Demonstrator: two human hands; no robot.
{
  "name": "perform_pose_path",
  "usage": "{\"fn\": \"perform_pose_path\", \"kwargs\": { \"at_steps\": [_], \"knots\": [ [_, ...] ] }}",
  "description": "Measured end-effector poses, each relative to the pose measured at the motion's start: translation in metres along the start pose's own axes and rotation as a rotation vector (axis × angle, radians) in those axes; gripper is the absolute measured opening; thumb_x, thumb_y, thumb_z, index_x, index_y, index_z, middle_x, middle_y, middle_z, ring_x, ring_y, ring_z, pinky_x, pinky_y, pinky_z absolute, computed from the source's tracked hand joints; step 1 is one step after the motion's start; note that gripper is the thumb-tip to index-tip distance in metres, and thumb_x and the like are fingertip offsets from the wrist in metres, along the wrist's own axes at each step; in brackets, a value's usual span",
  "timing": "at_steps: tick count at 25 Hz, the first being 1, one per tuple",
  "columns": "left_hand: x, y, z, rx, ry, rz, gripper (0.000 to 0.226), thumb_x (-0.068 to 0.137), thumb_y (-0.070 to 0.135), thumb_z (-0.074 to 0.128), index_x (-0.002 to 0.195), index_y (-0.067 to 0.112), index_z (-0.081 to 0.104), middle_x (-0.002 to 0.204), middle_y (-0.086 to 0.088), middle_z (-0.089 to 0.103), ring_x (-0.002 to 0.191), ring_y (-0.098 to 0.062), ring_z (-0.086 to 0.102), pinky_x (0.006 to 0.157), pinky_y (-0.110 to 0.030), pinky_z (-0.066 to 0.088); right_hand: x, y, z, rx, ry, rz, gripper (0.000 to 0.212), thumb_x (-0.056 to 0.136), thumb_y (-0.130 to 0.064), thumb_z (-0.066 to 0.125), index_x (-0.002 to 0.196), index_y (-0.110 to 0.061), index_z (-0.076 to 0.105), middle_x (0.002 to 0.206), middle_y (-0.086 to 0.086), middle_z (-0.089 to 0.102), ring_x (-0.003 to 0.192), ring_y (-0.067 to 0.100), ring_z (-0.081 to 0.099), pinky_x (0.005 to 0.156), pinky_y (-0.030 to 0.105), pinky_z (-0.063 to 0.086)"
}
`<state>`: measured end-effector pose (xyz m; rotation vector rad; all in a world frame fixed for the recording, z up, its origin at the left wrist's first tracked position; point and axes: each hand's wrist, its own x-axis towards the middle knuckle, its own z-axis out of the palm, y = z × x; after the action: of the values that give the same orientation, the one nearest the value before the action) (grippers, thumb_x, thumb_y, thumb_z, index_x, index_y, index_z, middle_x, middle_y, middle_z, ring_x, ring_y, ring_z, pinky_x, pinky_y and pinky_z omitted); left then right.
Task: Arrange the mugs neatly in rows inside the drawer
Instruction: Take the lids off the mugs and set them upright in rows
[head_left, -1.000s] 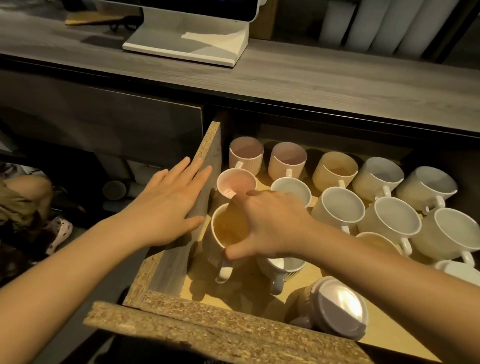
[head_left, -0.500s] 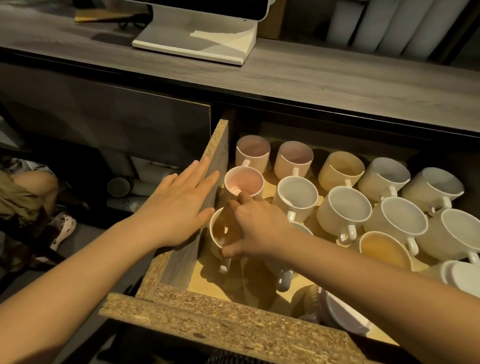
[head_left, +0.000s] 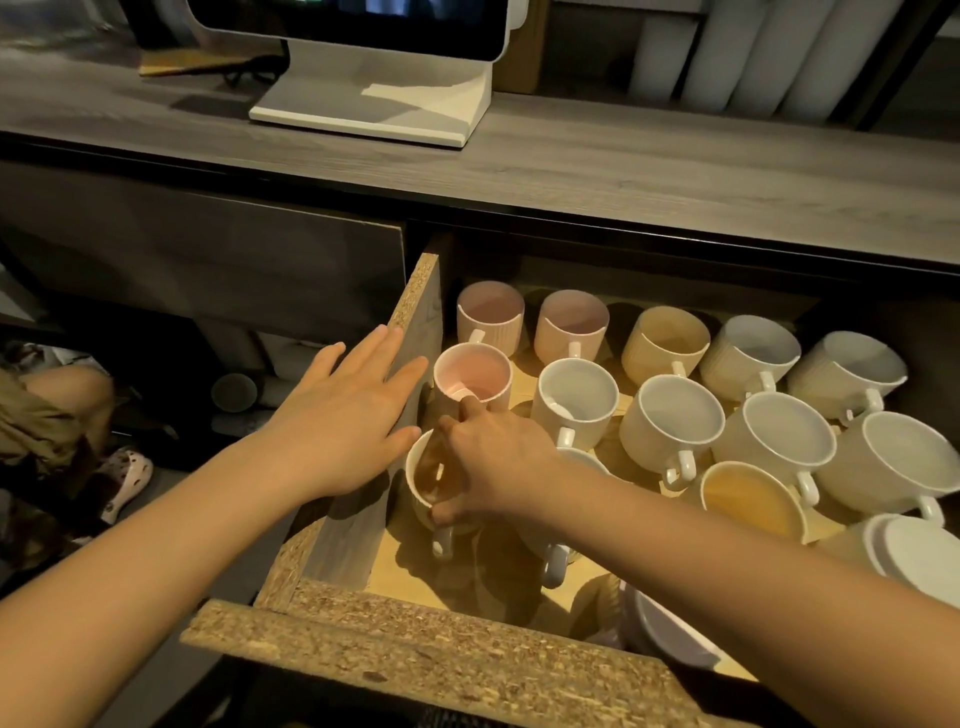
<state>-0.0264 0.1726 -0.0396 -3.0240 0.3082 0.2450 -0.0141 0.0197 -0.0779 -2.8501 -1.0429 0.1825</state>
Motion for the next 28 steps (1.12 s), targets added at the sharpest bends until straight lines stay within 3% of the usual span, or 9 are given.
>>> {"fn": "perform_pose_path", "kwargs": {
  "at_steps": [5,8,10,12,15,17,23,28],
  "knots": [
    [-0.001,0.012,-0.007,0.063,0.004,0.089,0.065,0.095,0.049,0.032,0.149,0.024,0.004,0.159,-0.001,-0.008,0.145,-0.019,-0.012,0.115,-0.039,-0.006,-0.007,0.021,-0.02,0.101,-0.064,0.026,0.056,0.082,-0.046,0.064,0.127,-0.016,0.051,0.119,0.005,0.062,0.1,0.021,0.062,0.079,0.029,0.052],
    [0.014,0.023,-0.014,0.081,-0.007,0.144,0.061,0.093,0.05,0.04,0.145,0.022,0.024,0.155,-0.002,0.023,0.143,-0.021,0.018,0.116,-0.04,0.01,-0.025,0.05,-0.037,0.136,-0.021,0.123,0.044,0.087,-0.034,0.062,0.127,-0.02,0.054,0.119,0.002,0.063,0.102,0.018,0.061,0.079,0.024,0.046],
    [0.033,0.034,-0.013,0.025,-0.002,0.148,0.055,0.09,0.05,0.049,0.137,0.021,0.039,0.139,-0.001,0.047,0.123,-0.019,0.047,0.106,-0.037,0.035,-0.037,0.069,-0.041,0.129,0.004,0.177,0.042,0.088,-0.032,0.061,0.128,-0.021,0.053,0.122,0.001,0.062,0.105,0.017,0.06,0.078,0.022,0.045],
    [0.056,0.049,-0.008,0.013,0.007,0.075,0.053,0.088,0.051,0.051,0.13,0.019,0.046,0.121,-0.003,0.058,0.102,-0.019,0.057,0.086,-0.031,0.05,-0.047,0.084,-0.041,0.148,0.021,0.231,0.044,0.087,-0.035,0.061,0.128,-0.023,0.054,0.124,-0.001,0.063,0.103,0.017,0.062,0.08,0.026,0.05],
    [0.087,0.066,0.002,0.072,-0.04,-0.092,0.052,0.086,0.057,0.051,0.116,0.015,0.054,0.092,-0.002,0.061,0.077,-0.016,0.06,0.065,-0.025,0.049,-0.06,0.101,-0.043,0.15,0.016,0.292,0.045,0.087,-0.039,0.061,0.129,-0.027,0.052,0.121,-0.003,0.064,0.1,0.015,0.063,0.08,0.029,0.055],
    [0.1,0.068,0.007,0.039,-0.058,-0.165,0.048,0.082,0.056,0.057,0.108,0.016,0.059,0.084,-0.001,0.062,0.07,-0.014,0.059,0.064,-0.023,0.05,-0.067,0.109,-0.044,0.14,0.008,0.313,0.044,0.087,-0.039,0.06,0.129,-0.028,0.052,0.117,-0.004,0.066,0.098,0.014,0.064,0.079,0.029,0.057],
    [0.107,0.059,0.005,-0.063,-0.098,-0.152,0.054,0.077,0.044,0.071,0.118,0.015,0.051,0.091,-0.003,0.062,0.074,-0.016,0.063,0.066,-0.023,0.054,-0.086,0.126,-0.047,0.135,0.008,0.352,0.042,0.088,-0.038,0.06,0.128,-0.027,0.054,0.12,-0.005,0.064,0.1,0.014,0.063,0.076,0.027,0.057],
    [0.103,0.059,0.008,-0.019,-0.113,-0.15,0.072,0.081,0.039,0.068,0.138,0.012,0.032,0.12,-0.008,0.057,0.094,-0.02,0.062,0.074,-0.024,0.053,-0.104,0.136,-0.052,0.099,-0.058,0.351,0.043,0.087,-0.032,0.063,0.128,-0.026,0.053,0.124,-0.004,0.062,0.102,0.014,0.063,0.077,0.024,0.056]
  ]
}}
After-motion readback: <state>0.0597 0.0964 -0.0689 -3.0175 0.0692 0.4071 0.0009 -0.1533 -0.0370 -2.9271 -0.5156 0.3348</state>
